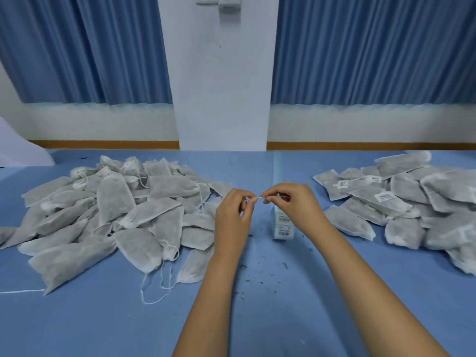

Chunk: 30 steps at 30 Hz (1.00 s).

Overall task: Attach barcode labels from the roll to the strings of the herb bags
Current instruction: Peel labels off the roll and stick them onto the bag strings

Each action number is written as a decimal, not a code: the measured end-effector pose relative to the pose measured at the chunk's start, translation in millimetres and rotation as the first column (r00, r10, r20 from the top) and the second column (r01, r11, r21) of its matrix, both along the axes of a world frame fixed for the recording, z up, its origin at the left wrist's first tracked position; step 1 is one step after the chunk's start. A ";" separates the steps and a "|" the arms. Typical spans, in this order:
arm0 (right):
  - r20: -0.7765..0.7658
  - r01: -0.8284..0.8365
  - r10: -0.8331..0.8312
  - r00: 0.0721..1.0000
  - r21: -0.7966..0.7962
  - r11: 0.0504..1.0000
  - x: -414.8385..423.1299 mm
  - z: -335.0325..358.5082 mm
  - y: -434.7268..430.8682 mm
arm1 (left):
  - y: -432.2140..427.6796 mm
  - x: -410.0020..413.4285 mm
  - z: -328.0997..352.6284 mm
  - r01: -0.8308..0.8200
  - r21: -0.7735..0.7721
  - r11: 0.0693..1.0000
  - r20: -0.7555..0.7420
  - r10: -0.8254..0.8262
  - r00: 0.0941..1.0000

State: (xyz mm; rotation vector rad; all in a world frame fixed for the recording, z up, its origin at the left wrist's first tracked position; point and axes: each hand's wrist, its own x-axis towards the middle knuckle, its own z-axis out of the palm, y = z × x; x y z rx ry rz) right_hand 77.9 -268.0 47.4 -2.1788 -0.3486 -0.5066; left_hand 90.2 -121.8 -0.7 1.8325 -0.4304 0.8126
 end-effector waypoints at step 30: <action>-0.034 0.009 -0.003 0.999 0.165 0.986 -13.9 -62.9 -42.6 | -29.9 -5.3 -10.9 0.281 0.151 0.948 -0.276 -0.232 0.933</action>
